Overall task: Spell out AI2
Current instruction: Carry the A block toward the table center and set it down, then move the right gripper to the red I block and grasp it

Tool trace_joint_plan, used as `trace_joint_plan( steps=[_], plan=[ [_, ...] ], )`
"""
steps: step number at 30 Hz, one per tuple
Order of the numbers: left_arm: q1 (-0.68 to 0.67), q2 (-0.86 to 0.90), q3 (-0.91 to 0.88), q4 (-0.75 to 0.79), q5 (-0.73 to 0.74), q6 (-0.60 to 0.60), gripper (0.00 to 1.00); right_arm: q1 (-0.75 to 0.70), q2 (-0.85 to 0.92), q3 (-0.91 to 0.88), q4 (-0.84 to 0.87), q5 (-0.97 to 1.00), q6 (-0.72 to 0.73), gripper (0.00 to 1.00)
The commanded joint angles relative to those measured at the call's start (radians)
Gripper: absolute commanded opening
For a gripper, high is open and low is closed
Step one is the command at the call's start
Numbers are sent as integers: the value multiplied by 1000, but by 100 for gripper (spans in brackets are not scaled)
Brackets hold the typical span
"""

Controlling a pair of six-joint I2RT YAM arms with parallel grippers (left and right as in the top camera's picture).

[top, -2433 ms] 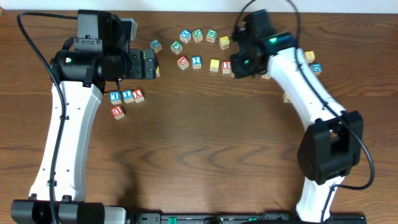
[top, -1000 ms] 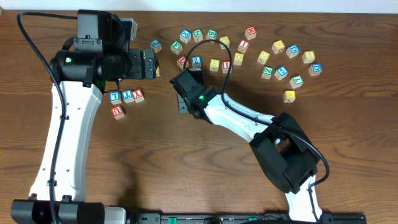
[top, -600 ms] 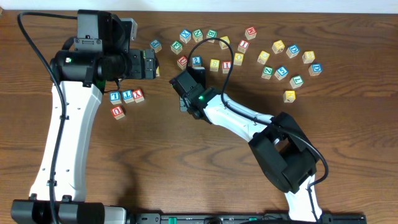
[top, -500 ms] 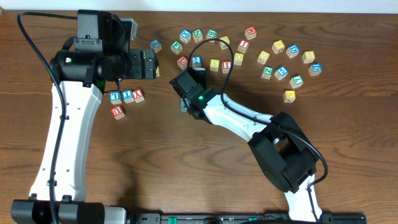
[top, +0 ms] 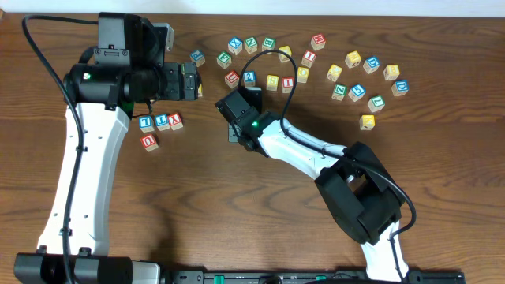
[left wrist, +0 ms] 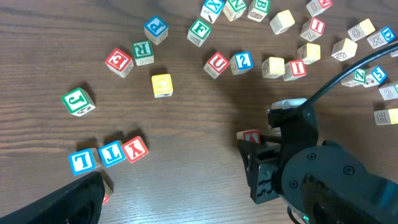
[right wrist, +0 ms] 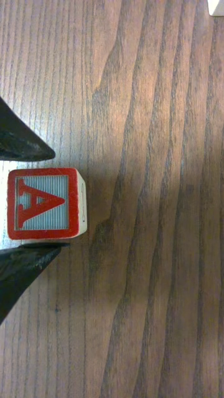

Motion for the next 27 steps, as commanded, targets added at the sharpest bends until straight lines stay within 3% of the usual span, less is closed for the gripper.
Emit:
trace_joint_plan(
  steps=[1, 19, 27],
  plan=[
    [4, 15, 22, -3, 1, -1, 99, 3, 5, 11, -9, 3, 13, 40],
    [4, 15, 22, -3, 1, -1, 99, -117, -183, 65, -137, -130, -20, 47],
    [4, 15, 22, -3, 1, -1, 99, -254, -240, 177, -251, -176, -204, 42]
  ],
)
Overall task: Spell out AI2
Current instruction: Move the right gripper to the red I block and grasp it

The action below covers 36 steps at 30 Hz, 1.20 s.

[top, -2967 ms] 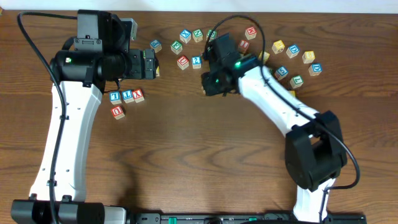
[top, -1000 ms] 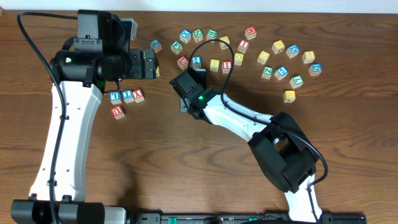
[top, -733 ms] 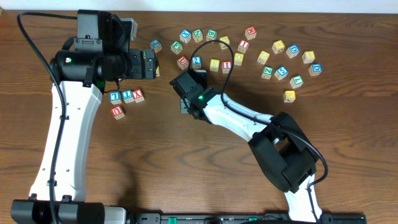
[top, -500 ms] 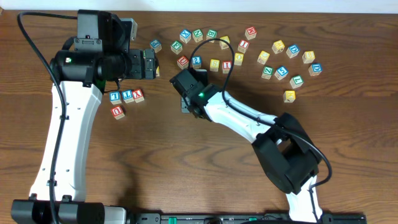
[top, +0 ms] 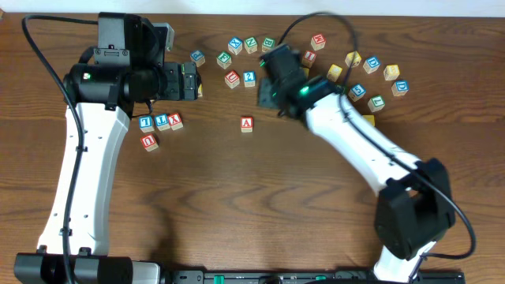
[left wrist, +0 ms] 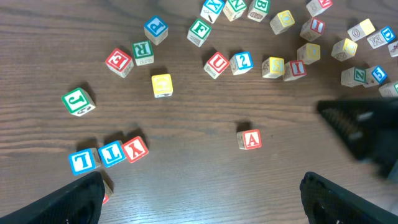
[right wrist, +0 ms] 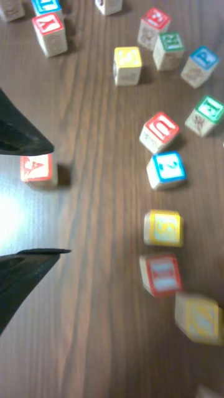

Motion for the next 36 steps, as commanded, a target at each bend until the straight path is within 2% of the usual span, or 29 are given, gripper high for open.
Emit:
trace_joint_plan(
  steps=[1, 6, 10, 13, 21, 36],
  plan=[
    [4, 15, 22, -3, 1, -1, 99, -53, -6, 98, -66, -28, -129, 42],
    [4, 15, 22, -3, 1, -1, 99, -112, 75, 246, -142, -29, -250, 42],
    [4, 15, 22, -3, 1, -1, 99, -141, 173, 316, -140, -28, -275, 39],
    [4, 15, 22, -3, 1, -1, 99, -158, 229, 319, -84, -28, -279, 36],
    [4, 15, 22, -3, 1, -1, 99, -161, 347, 319, 51, -28, -297, 38],
    [4, 15, 22, -3, 1, -1, 99, -161, 432, 319, 16, -39, -355, 38]
  ],
)
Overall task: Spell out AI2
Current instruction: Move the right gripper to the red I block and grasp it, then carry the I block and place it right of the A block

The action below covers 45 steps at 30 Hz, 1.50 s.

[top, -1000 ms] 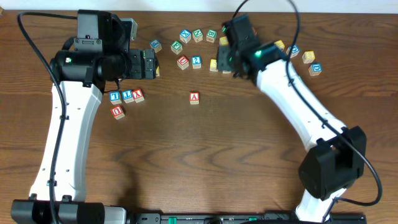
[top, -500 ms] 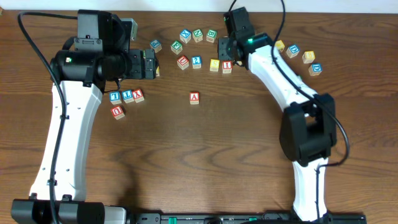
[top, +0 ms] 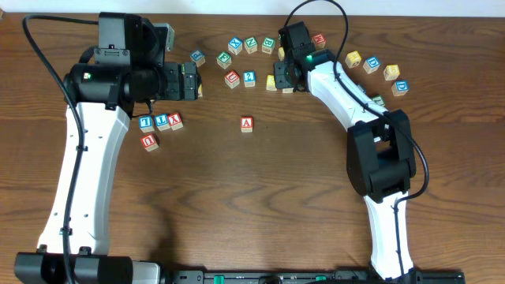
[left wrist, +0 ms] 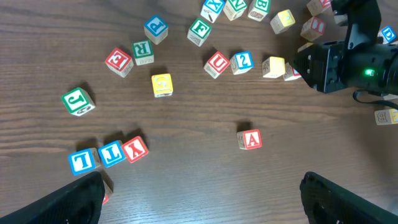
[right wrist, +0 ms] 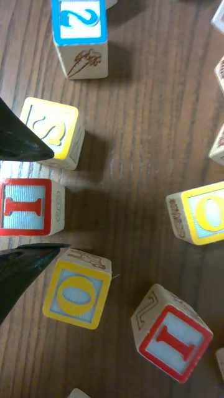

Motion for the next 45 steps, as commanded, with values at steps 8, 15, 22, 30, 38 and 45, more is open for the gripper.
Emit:
trace_joint_plan(
  steps=[8, 15, 22, 30, 38, 45],
  plan=[
    [4, 13, 22, -3, 1, -1, 99, -3, 14, -6, -8, -18, -32, 40],
    [4, 13, 22, -3, 1, -1, 99, -5, 14, -34, 11, -18, -32, 40],
    [4, 13, 22, -3, 1, -1, 99, -8, 14, -45, 14, -18, -29, 40],
    [4, 13, 22, -3, 1, -1, 99, -10, 15, -89, 56, 0, 35, 35],
    [4, 13, 22, -3, 1, -1, 99, -10, 22, -98, 71, 5, 43, 25],
    [4, 13, 22, -3, 1, -1, 99, -10, 19, -96, 74, 5, 43, 9]
  ],
)
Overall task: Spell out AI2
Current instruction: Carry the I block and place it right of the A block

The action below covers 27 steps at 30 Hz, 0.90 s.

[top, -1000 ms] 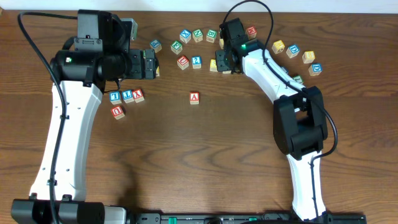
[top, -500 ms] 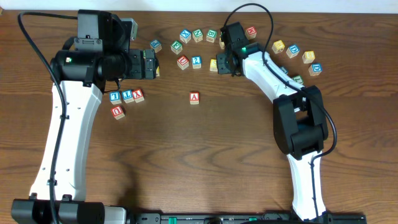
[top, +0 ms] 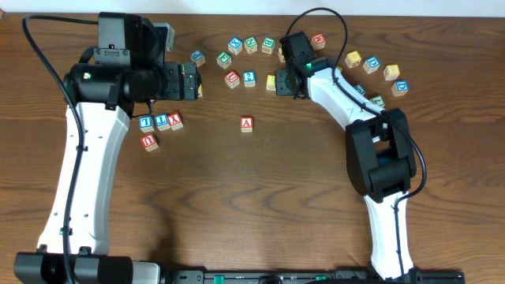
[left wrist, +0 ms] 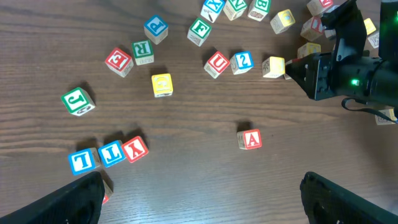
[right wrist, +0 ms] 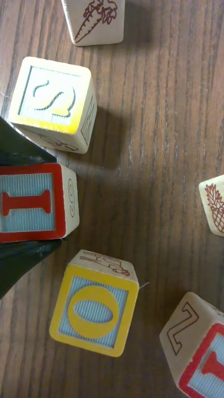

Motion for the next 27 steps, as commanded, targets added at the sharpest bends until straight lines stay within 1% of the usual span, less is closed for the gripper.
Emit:
trace_joint_plan(
  steps=[1, 7, 10, 13, 20, 23, 27],
  plan=[
    [4, 12, 22, -3, 1, -1, 99, -7, 12, -5, 2, 8, 8, 9],
    [4, 12, 22, -3, 1, -1, 99, -4, -74, -5, -24, -26, 7, 16],
    [4, 12, 22, -3, 1, -1, 99, 3, -127, -5, -62, -64, 8, 15],
    [4, 12, 22, -3, 1, -1, 99, 22, -164, -5, -122, -75, 51, 11],
    [4, 12, 22, -3, 1, -1, 99, 87, -154, -23, -238, -81, 105, 11],
    [4, 12, 22, -3, 1, -1, 99, 117, -148, -46, -254, -71, 145, 7],
    [4, 12, 22, -3, 1, -1, 99, 159, -147, -108, -233, 14, 208, 11]
  ],
)
